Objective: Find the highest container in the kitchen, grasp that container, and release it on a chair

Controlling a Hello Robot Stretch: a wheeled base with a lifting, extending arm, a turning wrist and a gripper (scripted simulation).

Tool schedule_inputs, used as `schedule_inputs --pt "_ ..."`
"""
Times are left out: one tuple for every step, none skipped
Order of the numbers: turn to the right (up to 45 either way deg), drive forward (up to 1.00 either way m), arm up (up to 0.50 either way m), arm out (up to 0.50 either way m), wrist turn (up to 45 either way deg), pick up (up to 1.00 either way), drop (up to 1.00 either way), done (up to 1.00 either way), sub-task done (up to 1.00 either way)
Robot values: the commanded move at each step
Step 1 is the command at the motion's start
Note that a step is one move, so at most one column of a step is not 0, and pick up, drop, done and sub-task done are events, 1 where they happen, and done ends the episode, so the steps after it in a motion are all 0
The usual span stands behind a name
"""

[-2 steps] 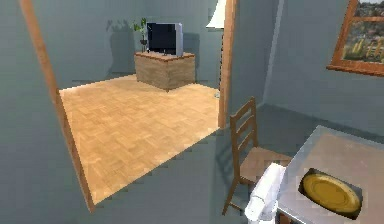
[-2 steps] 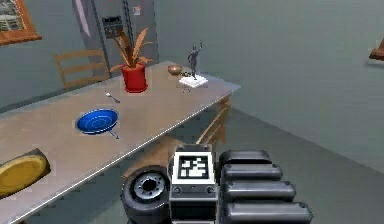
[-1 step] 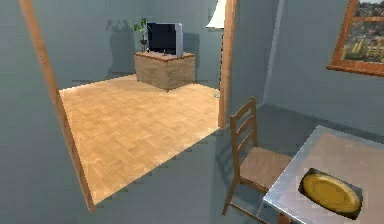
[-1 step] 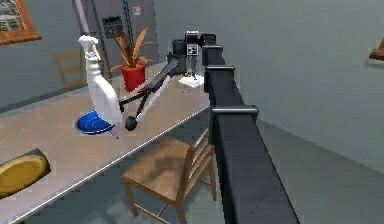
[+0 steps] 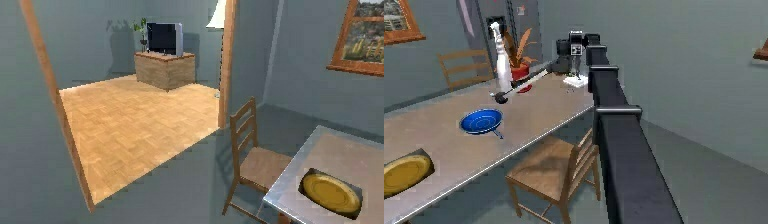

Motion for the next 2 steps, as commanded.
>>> schedule_inputs --pt "0.0 0.0 0.0 0.0 45.0 0.0 0.0 0.0 0.0" --pt "0.0 0.0 0.0 0.0 15.0 0.0 0.0 0.0 0.0"
